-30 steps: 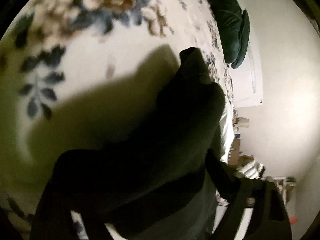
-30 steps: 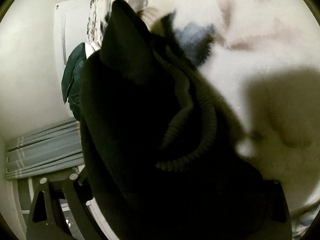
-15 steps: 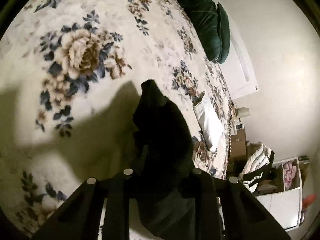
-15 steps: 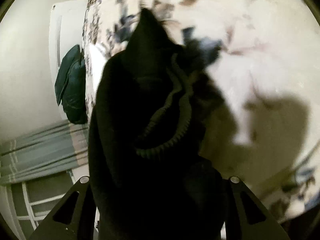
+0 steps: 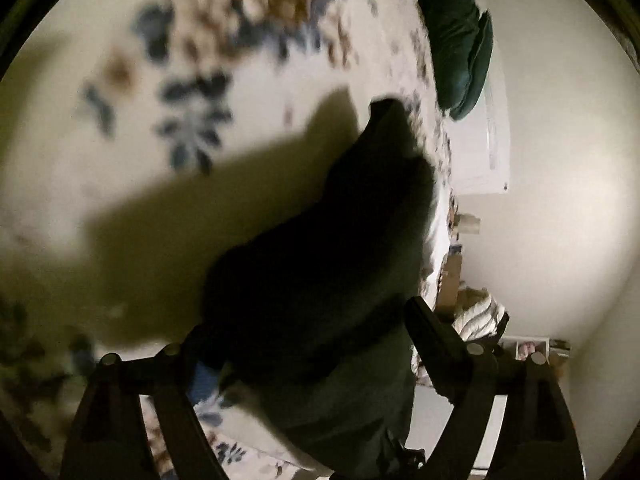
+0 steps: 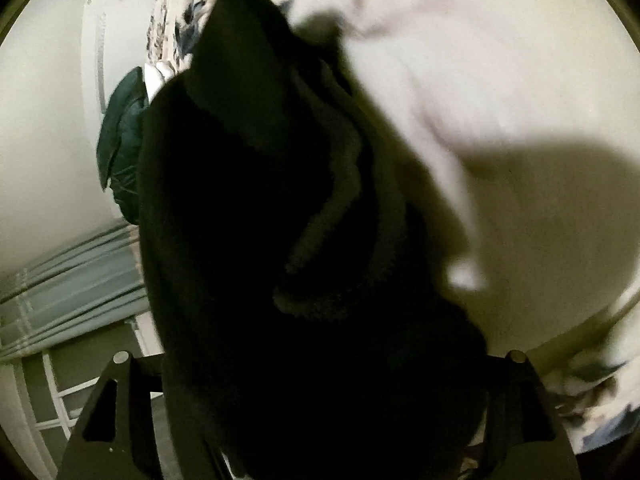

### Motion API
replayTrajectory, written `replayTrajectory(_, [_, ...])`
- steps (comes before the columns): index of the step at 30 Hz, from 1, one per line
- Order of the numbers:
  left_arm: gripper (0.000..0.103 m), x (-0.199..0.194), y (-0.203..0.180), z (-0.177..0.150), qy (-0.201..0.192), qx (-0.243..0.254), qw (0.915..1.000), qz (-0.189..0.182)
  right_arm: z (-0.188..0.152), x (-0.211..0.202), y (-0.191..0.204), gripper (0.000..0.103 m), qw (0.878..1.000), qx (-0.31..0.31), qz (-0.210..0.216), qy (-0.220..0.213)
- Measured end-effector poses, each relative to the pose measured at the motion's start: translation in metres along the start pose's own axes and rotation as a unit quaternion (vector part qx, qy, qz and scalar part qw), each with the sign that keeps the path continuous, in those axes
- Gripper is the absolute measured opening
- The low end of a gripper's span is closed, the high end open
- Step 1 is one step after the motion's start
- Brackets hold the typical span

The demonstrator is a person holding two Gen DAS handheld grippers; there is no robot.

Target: Fold small clothes

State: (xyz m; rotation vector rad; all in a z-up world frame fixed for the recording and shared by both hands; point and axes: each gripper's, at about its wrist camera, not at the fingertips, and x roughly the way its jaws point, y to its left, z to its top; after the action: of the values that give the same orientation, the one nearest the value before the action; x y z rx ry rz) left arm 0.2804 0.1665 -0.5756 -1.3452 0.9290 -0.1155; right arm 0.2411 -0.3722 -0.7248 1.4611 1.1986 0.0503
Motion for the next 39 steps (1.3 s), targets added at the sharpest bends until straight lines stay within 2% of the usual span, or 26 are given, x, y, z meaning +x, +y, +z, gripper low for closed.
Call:
replayTrajectory(2, [0.083, 0.019, -0.005, 0.003, 0.005, 0.007, 0.9999, -0.007, -0.006, 0.002, -0.005, 0.08, 1.0, 0.002, 0.012, -0.005])
replayTrajectory(5, [0.086, 0.034, -0.015, 0.009, -0.002, 0.012, 0.9999, 0.004, -0.009, 0.009, -0.008, 0.092, 0.999, 0.014, 0.046, -0.018])
replayTrajectory(9, [0.084, 0.04, -0.022, 0.014, -0.024, 0.017, 0.9994, 0.016, -0.008, 0.017, -0.012, 0.093, 0.996, 0.03, 0.074, -0.038])
replayTrajectory(10, [0.065, 0.037, -0.025, 0.013, -0.026, 0.024, 0.9991, 0.025, -0.008, 0.017, -0.012, 0.09, 0.995, 0.033, 0.079, -0.048])
replayTrajectory(12, [0.047, 0.032, -0.034, 0.014, -0.03, 0.043, 0.9981, 0.031, -0.015, 0.009, -0.021, 0.037, 0.993, 0.046, 0.08, -0.076])
replayTrajectory(14, [0.041, 0.027, -0.046, 0.013, -0.03, 0.064, 0.9965, 0.045, -0.023, 0.002, -0.028, 0.029, 0.992, 0.065, 0.071, -0.086])
replayTrajectory(19, [0.036, 0.013, -0.083, 0.011, -0.025, 0.097, 0.9935, 0.054, -0.038, -0.016, -0.008, 0.024, 0.992, 0.058, 0.051, -0.097])
replayTrajectory(20, [0.036, 0.007, -0.088, 0.008, -0.023, 0.103, 0.9928, 0.057, -0.032, -0.01, 0.007, 0.024, 0.993, 0.054, 0.049, -0.097])
replayTrajectory(23, [0.036, -0.025, -0.106, 0.002, -0.013, 0.102, 0.9926, 0.066, -0.048, -0.031, 0.029, 0.024, 0.994, 0.046, 0.04, -0.086])
replayTrajectory(27, [0.036, -0.082, -0.115, -0.023, 0.003, 0.079, 0.9921, 0.098, -0.103, -0.09, 0.031, 0.023, 0.996, 0.062, 0.015, -0.058])
replayTrajectory(31, [0.036, -0.148, -0.111, -0.052, 0.024, 0.022, 0.9864, 0.161, -0.16, -0.135, 0.025, 0.023, 0.994, 0.106, -0.016, -0.025])
replayTrajectory(35, [0.036, -0.166, -0.094, -0.067, 0.046, -0.024, 0.9766, 0.209, -0.207, -0.169, 0.014, 0.024, 0.987, 0.156, -0.044, -0.006])
replayTrajectory(37, [0.036, -0.159, -0.084, -0.068, 0.051, -0.043, 0.973, 0.221, -0.219, -0.165, 0.014, 0.024, 0.983, 0.178, -0.053, -0.003])
replayTrajectory(39, [0.036, -0.152, -0.08, -0.069, 0.049, -0.057, 0.9723, 0.221, -0.206, -0.151, 0.016, 0.024, 0.979, 0.194, -0.056, -0.004])
